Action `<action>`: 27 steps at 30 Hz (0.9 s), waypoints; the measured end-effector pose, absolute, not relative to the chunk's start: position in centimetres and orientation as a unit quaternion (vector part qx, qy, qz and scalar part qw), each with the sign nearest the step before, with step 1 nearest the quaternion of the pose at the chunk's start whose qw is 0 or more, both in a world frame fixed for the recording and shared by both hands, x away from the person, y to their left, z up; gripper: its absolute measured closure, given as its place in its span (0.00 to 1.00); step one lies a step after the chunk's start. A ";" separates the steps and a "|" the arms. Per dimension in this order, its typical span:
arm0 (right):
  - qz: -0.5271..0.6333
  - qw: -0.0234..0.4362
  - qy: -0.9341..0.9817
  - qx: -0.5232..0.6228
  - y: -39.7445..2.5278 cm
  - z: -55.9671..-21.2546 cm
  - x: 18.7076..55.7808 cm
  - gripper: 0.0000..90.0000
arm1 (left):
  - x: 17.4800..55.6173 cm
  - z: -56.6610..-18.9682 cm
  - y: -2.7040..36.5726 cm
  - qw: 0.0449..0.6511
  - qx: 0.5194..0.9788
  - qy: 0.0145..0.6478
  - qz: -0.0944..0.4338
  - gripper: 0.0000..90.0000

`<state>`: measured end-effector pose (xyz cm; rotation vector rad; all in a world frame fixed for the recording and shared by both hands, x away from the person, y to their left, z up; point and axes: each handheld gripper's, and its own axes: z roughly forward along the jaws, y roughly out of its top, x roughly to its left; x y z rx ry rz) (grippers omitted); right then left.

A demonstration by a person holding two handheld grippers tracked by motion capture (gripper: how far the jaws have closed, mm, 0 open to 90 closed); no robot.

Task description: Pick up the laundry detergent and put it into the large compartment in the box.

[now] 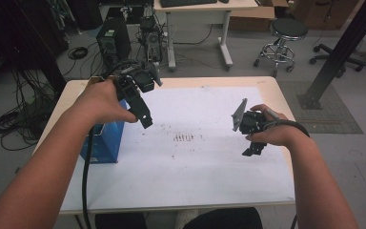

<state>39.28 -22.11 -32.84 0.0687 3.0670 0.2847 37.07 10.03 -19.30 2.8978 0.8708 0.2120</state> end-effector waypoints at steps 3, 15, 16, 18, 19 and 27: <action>0.088 0.031 0.995 0.020 -22.1 -32.8 39.2 0.07 | 36.8 -19.6 9.4 0.050 0.959 0.271 0.066 0.00; 0.082 0.026 0.996 0.022 -22.5 -33.2 39.1 0.07 | 36.0 -20.2 7.7 0.046 0.968 0.240 0.060 0.00; 0.082 0.026 0.996 0.022 -22.5 -33.2 39.1 0.07 | 36.0 -20.2 7.7 0.046 0.968 0.240 0.060 0.00; 0.085 0.027 0.996 0.024 -22.4 -33.0 39.1 0.07 | 36.1 -20.3 7.6 0.043 0.968 0.240 0.058 0.00; 0.085 0.027 0.996 0.024 -22.4 -33.0 39.1 0.07 | 36.1 -20.3 7.6 0.043 0.968 0.240 0.058 0.00; 0.088 0.032 0.995 0.028 -22.3 -32.5 39.3 0.07 | 36.1 -20.8 7.8 0.039 0.968 0.240 0.058 0.00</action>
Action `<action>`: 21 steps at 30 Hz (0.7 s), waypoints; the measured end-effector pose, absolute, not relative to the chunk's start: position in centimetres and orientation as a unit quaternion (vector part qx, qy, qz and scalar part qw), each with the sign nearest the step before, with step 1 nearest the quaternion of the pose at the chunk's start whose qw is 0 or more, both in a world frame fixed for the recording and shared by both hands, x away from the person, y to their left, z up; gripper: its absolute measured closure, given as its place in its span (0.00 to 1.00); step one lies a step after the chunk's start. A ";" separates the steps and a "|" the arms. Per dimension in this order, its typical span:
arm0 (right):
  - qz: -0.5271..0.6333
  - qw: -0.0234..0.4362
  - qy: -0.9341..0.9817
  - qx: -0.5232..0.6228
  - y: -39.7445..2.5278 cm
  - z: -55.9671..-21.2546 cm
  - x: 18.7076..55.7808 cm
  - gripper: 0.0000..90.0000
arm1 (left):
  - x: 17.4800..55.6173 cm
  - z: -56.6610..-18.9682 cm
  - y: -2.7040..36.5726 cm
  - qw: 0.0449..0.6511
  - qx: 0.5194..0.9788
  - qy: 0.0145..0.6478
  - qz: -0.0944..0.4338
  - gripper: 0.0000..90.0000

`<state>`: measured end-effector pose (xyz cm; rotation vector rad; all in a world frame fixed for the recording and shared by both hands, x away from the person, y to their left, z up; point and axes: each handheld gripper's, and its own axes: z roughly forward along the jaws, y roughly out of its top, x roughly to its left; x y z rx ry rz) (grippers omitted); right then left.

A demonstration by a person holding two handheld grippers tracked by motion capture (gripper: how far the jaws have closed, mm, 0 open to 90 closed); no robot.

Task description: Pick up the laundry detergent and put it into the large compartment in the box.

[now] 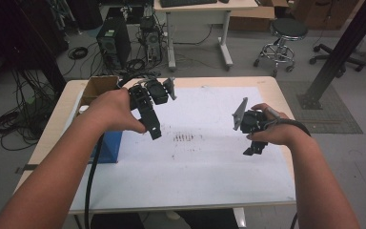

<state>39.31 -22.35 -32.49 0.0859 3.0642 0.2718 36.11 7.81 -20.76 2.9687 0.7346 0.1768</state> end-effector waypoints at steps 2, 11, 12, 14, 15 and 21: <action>0.086 0.032 0.995 0.027 -22.3 -32.5 39.3 0.07 | 36.1 -20.8 7.9 0.040 0.968 0.240 0.059 0.00; 0.081 0.028 0.996 0.024 -21.8 -32.8 39.4 0.07 | 36.2 -20.9 8.3 0.043 0.967 0.245 0.062 0.00; 0.084 0.028 0.996 0.024 -21.7 -32.8 39.4 0.07 | 36.2 -20.9 8.3 0.043 0.967 0.245 0.063 0.00; 0.083 0.029 0.996 0.023 -21.6 -32.8 39.5 0.07 | 36.2 -20.9 8.2 0.042 0.967 0.245 0.062 0.00; 0.083 0.029 0.996 0.021 -21.6 -32.8 39.5 0.07 | 36.2 -20.9 8.2 0.043 0.966 0.246 0.062 0.00; 0.084 0.027 0.996 0.022 -21.5 -32.9 39.5 0.07 | 36.4 -21.1 8.4 0.042 0.965 0.251 0.064 0.00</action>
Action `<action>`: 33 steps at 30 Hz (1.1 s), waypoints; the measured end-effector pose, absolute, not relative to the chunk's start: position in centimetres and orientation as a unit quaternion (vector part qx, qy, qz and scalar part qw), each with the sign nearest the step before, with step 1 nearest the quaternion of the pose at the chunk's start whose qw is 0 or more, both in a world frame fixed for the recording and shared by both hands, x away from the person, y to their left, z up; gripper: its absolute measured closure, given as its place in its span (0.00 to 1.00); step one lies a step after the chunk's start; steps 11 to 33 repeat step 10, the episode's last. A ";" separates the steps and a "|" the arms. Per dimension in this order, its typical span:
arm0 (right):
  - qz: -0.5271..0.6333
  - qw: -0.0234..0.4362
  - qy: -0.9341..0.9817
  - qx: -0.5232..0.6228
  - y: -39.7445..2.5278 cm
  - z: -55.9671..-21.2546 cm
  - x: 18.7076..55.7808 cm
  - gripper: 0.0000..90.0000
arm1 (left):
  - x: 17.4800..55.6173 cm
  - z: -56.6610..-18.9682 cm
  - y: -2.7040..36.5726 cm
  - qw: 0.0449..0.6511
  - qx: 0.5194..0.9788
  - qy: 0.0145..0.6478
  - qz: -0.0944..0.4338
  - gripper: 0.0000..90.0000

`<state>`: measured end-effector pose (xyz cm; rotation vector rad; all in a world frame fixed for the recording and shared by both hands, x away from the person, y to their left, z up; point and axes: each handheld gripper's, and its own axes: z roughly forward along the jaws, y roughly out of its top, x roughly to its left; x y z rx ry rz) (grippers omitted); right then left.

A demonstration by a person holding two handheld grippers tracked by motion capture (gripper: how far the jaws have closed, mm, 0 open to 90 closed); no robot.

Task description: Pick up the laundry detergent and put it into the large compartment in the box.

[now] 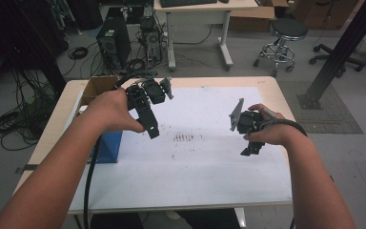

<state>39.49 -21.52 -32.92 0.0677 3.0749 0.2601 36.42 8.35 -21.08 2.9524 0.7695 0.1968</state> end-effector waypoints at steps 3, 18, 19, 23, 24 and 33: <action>0.084 0.027 0.996 0.022 -21.5 -32.9 39.5 0.07 | 36.4 -21.1 8.3 0.042 0.965 0.251 0.064 0.00; 0.082 0.029 0.996 0.021 -21.5 -32.8 39.4 0.07 | 36.3 -21.0 8.1 0.045 0.966 0.248 0.064 0.00; 0.082 0.029 0.996 0.021 -21.5 -32.8 39.4 0.07 | 36.3 -21.0 8.1 0.045 0.966 0.248 0.064 0.00; 0.082 0.029 0.996 0.021 -21.5 -32.8 39.4 0.07 | 36.3 -21.0 8.1 0.045 0.966 0.248 0.064 0.00; 0.082 0.029 0.996 0.021 -21.5 -32.8 39.4 0.07 | 36.3 -21.0 8.1 0.045 0.966 0.248 0.064 0.00; 0.082 0.029 0.996 0.021 -21.5 -32.8 39.4 0.07 | 36.3 -21.0 8.1 0.045 0.966 0.248 0.064 0.00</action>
